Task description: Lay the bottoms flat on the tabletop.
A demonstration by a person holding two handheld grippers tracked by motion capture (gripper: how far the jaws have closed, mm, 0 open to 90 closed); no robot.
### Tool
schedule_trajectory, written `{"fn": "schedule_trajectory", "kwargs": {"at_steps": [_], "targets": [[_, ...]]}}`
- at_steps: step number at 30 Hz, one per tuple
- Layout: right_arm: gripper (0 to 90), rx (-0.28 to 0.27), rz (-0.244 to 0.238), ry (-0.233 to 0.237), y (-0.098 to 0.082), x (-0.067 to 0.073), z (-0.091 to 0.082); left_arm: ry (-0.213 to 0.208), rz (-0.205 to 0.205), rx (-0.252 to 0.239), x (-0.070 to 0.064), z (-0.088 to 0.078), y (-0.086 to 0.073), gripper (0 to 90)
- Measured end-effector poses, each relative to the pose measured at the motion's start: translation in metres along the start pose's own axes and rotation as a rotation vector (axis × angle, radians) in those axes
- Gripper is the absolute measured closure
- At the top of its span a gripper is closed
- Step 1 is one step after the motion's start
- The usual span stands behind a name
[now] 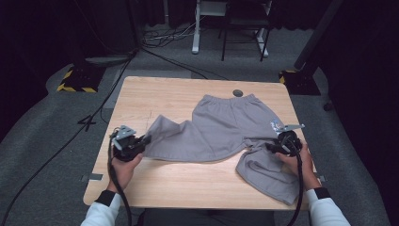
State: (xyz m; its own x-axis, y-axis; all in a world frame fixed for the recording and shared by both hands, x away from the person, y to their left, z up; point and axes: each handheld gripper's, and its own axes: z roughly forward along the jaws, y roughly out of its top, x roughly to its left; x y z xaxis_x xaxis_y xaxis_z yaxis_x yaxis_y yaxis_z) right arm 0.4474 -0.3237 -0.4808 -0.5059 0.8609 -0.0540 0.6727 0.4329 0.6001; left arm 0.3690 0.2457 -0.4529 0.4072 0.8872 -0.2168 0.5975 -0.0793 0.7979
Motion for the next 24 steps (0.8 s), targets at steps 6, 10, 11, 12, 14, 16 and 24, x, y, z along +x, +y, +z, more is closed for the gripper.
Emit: {"fn": "schedule_trajectory", "kwargs": {"at_steps": [6, 10, 11, 12, 14, 16, 24], "targets": [[51.4, -0.005, -0.003, -0.036, 0.001, -0.002, 0.001, 0.057, -0.026, 0.07, 0.013, -0.02, -0.028, 73.2], [49.5, -0.001, -0.001, -0.043, 0.002, -0.002, 0.001, -0.019, 0.053, 0.054, -0.001, -0.032, -0.037, 48.0], [48.3, 0.005, 0.007, -0.04, 0.002, -0.002, 0.001, -0.03, 0.087, 0.044, -0.007, -0.033, -0.036, 42.2], [47.7, 0.007, 0.026, -0.032, 0.002, -0.003, 0.001, -0.047, 0.101, 0.039, -0.011, -0.032, -0.035, 37.2], [47.8, 0.003, 0.031, -0.018, 0.002, -0.003, 0.002, -0.046, 0.159, 0.058, -0.019, -0.023, -0.031, 32.8], [48.0, 0.003, 0.019, -0.014, 0.002, -0.002, 0.001, -0.01, 0.202, 0.095, -0.024, -0.007, -0.027, 31.4], [49.3, 0.003, -0.009, -0.008, 0.002, 0.001, 0.001, 0.13, 0.211, 0.215, 0.003, 0.039, -0.024, 48.6]]}}
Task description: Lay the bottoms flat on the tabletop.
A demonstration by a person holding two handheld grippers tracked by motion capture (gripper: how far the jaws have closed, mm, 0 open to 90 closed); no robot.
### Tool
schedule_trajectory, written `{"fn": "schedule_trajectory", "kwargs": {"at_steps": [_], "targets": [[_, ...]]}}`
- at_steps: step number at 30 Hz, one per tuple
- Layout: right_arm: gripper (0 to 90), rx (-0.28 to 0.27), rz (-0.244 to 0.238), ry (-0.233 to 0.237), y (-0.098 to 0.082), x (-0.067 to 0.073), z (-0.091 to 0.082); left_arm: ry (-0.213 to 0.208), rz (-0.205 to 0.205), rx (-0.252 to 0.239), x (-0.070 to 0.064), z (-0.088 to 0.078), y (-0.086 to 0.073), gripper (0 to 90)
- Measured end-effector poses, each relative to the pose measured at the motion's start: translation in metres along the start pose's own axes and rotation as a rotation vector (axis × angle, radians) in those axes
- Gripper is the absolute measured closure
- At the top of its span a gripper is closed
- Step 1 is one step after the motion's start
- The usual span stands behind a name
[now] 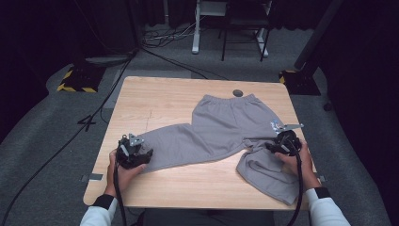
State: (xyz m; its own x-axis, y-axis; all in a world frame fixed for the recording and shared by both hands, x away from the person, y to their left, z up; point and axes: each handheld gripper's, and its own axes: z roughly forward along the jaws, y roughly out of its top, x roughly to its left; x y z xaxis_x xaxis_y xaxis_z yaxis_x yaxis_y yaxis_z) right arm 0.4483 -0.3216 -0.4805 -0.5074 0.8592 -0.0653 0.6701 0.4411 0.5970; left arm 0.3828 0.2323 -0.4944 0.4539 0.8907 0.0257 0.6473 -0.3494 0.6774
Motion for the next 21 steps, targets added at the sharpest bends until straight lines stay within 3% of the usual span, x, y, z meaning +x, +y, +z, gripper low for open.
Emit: {"fn": "schedule_trajectory", "kwargs": {"at_steps": [1, 4, 5, 8, 10, 13, 19, 21], "targets": [[49.3, -0.002, 0.0, 0.003, 0.0, -0.001, 0.0, -0.014, -0.006, -0.005, 0.002, 0.001, 0.0, 53.9], [49.3, -0.001, -0.001, 0.007, 0.0, -0.001, 0.0, 0.017, 0.01, -0.002, 0.004, 0.001, 0.002, 67.5], [49.3, 0.0, -0.003, 0.005, 0.0, 0.0, 0.0, 0.016, 0.011, -0.001, 0.004, 0.0, 0.002, 69.7], [49.4, -0.001, -0.009, 0.0, 0.0, 0.0, 0.0, 0.07, 0.056, -0.002, 0.005, -0.008, 0.002, 71.0], [49.3, 0.0, -0.009, 0.0, 0.0, 0.0, 0.0, 0.06, 0.004, -0.046, 0.014, -0.017, 0.0, 69.8], [49.4, 0.001, -0.008, 0.0, 0.0, 0.0, 0.0, 0.098, -0.046, -0.063, 0.031, -0.029, -0.007, 67.2], [48.7, 0.004, -0.007, -0.001, 0.0, 0.0, 0.0, 0.203, -0.175, -0.036, 0.066, -0.046, -0.028, 62.2], [48.2, 0.006, -0.005, -0.001, 0.0, 0.0, 0.0, 0.197, -0.228, -0.042, 0.072, -0.049, -0.031, 55.1]]}}
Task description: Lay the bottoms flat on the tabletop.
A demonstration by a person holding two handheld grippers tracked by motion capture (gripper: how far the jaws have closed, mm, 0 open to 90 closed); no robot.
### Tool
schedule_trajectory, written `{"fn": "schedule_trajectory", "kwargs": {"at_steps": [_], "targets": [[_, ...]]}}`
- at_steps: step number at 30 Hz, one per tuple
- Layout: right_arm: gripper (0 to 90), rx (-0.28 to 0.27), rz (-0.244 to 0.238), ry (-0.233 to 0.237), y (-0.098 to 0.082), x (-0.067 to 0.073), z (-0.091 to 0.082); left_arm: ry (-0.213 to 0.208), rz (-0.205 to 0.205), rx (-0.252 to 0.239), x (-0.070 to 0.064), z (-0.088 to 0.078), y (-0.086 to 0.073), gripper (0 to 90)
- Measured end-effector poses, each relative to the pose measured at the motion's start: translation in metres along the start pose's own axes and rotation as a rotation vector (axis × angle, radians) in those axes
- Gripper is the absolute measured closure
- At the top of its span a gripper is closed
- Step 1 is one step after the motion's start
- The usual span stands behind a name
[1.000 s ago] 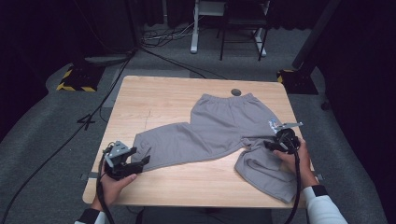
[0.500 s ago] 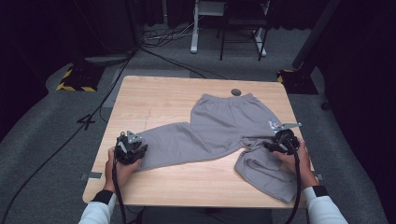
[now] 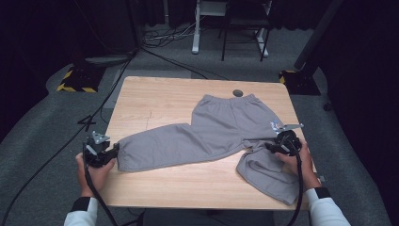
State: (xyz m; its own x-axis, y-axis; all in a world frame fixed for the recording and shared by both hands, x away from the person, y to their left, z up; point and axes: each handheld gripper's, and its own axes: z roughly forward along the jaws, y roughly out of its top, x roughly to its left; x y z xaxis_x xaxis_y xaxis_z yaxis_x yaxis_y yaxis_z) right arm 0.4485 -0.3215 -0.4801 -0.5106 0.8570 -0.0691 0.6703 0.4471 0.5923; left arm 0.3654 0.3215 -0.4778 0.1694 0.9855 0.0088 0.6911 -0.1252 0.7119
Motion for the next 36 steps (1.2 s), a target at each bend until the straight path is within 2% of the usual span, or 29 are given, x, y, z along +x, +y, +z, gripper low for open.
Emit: {"fn": "schedule_trajectory", "kwargs": {"at_steps": [1, 2, 3, 5, 7, 9, 11, 14, 16, 18, 20, 21, 24, 25, 26, 27, 29, 31, 34, 36], "targets": [[48.1, 0.001, 0.0, -0.001, 0.0, 0.0, 0.0, -0.028, -0.022, -0.019, 0.002, -0.001, 0.0, 53.2], [48.0, 0.001, -0.001, -0.003, 0.0, 0.0, 0.0, -0.057, -0.021, -0.032, 0.0, 0.0, 0.001, 50.0], [47.8, 0.001, -0.003, -0.003, 0.0, 0.0, 0.0, -0.07, 0.008, -0.034, -0.006, 0.001, 0.002, 47.3], [46.6, 0.003, -0.008, 0.0, 0.0, 0.001, 0.0, -0.115, 0.097, -0.035, -0.025, 0.004, 0.008, 47.0], [45.7, 0.0, -0.017, 0.006, 0.0, 0.002, -0.003, -0.151, 0.193, -0.01, -0.048, 0.009, 0.014, 47.0], [45.4, -0.024, -0.022, 0.012, -0.001, 0.004, -0.01, -0.189, 0.252, 0.014, -0.064, 0.014, 0.016, 49.3], [45.6, -0.062, -0.032, 0.04, -0.002, 0.007, -0.019, -0.233, 0.323, 0.066, -0.079, 0.019, 0.015, 55.4], [45.9, -0.088, -0.078, 0.095, -0.007, 0.021, -0.029, -0.297, 0.371, 0.13, -0.096, 0.021, 0.011, 60.6], [47.2, -0.091, -0.123, 0.14, -0.011, 0.035, -0.033, -0.337, 0.376, 0.142, -0.105, 0.019, 0.009, 63.9], [47.7, -0.074, -0.192, 0.194, -0.014, 0.052, -0.034, -0.376, 0.388, 0.158, -0.116, 0.016, 0.008, 64.9], [47.8, -0.043, -0.266, 0.249, -0.017, 0.07, -0.034, -0.391, 0.427, 0.171, -0.132, 0.013, 0.007, 64.7], [48.9, -0.031, -0.309, 0.279, -0.018, 0.078, -0.033, -0.411, 0.442, 0.179, -0.141, 0.011, 0.006, 64.7], [48.8, 0.009, -0.377, 0.285, -0.02, 0.099, -0.028, -0.491, 0.492, 0.188, -0.171, 0.005, 0.001, 65.1], [49.4, 0.006, -0.387, 0.285, -0.02, 0.104, -0.028, -0.518, 0.521, 0.192, -0.184, 0.002, -0.001, 64.6], [50.6, 0.005, -0.399, 0.285, -0.019, 0.109, -0.027, -0.536, 0.539, 0.197, -0.191, 0.001, -0.002, 64.6], [51.3, 0.004, -0.395, 0.288, -0.018, 0.111, -0.027, -0.568, 0.553, 0.201, -0.2, -0.001, -0.003, 64.6], [53.0, 0.0, -0.395, 0.298, -0.017, 0.116, -0.026, -0.601, 0.578, 0.205, -0.219, -0.004, -0.006, 63.1], [53.4, 0.002, -0.41, 0.299, -0.016, 0.123, -0.026, -0.658, 0.598, 0.21, -0.238, -0.006, -0.008, 61.5], [50.0, -0.006, -0.425, 0.332, -0.014, 0.134, -0.025, -0.732, 0.595, 0.181, -0.256, -0.009, -0.007, 61.8], [48.5, -0.008, -0.444, 0.338, -0.014, 0.141, -0.027, -0.745, 0.634, 0.149, -0.266, -0.015, -0.002, 57.6]]}}
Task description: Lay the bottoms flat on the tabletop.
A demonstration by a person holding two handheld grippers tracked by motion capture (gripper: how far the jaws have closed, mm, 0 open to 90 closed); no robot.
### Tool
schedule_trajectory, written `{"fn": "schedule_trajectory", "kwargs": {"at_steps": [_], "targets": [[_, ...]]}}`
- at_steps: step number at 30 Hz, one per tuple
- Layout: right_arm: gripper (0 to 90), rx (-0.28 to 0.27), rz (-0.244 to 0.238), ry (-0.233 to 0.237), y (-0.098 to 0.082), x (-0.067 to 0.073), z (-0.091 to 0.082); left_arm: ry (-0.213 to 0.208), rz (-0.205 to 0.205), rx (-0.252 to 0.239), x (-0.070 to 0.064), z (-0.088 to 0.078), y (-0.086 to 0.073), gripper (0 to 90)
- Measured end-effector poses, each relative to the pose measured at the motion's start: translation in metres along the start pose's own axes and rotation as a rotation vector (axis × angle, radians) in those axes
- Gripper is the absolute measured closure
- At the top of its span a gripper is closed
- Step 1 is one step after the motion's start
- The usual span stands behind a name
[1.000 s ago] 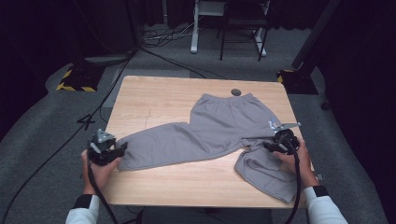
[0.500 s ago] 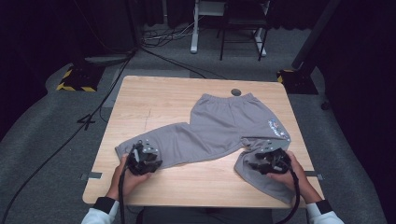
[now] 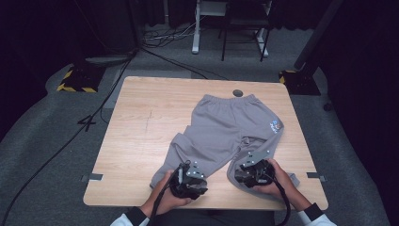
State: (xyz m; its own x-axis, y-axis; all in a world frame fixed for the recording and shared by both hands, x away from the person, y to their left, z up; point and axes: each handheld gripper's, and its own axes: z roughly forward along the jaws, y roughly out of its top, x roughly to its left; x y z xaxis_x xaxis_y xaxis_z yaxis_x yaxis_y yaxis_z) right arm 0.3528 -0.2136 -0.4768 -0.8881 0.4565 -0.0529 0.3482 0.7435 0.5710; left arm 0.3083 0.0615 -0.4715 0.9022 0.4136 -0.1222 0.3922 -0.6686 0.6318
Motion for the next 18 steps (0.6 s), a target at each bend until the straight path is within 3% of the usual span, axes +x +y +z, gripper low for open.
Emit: {"fn": "schedule_trajectory", "kwargs": {"at_steps": [3, 4, 5, 6, 7, 8, 10, 12, 13, 14, 16, 18], "targets": [[46.4, -0.031, -0.008, -0.021, 0.003, 0.005, -0.006, 0.038, 0.02, -0.064, 0.005, -0.009, 0.013, 51.0], [46.5, -0.051, 0.0, -0.038, 0.003, 0.006, -0.01, 0.081, 0.006, -0.088, 0.013, -0.014, 0.017, 48.1], [47.4, -0.071, 0.005, -0.067, 0.002, 0.005, -0.016, 0.088, -0.002, -0.102, 0.02, -0.017, 0.018, 45.6], [48.6, -0.078, 0.009, -0.082, 0.001, 0.004, -0.019, 0.11, 0.015, -0.112, 0.029, -0.02, 0.018, 46.6], [53.0, -0.086, 0.018, -0.082, -0.001, 0.003, -0.024, 0.153, 0.024, -0.11, 0.038, -0.022, 0.017, 47.7], [60.0, -0.09, 0.02, -0.069, -0.004, 0.002, -0.03, 0.163, 0.01, -0.105, 0.048, -0.023, 0.015, 50.6], [68.7, -0.096, -0.012, -0.045, -0.012, 0.003, -0.042, 0.168, 0.018, -0.067, 0.062, -0.022, 0.006, 53.7], [74.4, -0.086, -0.012, 0.009, -0.021, 0.002, -0.051, 0.16, 0.009, -0.021, 0.072, -0.02, -0.004, 56.6], [76.0, -0.07, -0.02, 0.023, -0.026, 0.003, -0.053, 0.135, 0.011, -0.006, 0.074, -0.02, -0.009, 57.1], [76.3, -0.055, -0.024, 0.033, -0.029, 0.004, -0.052, 0.107, 0.022, 0.009, 0.075, -0.02, -0.013, 58.5], [77.1, -0.009, -0.022, 0.048, -0.034, 0.005, -0.047, 0.125, 0.049, 0.042, 0.071, -0.02, -0.021, 58.7], [79.2, 0.042, -0.03, 0.058, -0.037, 0.006, -0.038, 0.095, 0.056, 0.044, 0.066, -0.02, -0.029, 61.2]]}}
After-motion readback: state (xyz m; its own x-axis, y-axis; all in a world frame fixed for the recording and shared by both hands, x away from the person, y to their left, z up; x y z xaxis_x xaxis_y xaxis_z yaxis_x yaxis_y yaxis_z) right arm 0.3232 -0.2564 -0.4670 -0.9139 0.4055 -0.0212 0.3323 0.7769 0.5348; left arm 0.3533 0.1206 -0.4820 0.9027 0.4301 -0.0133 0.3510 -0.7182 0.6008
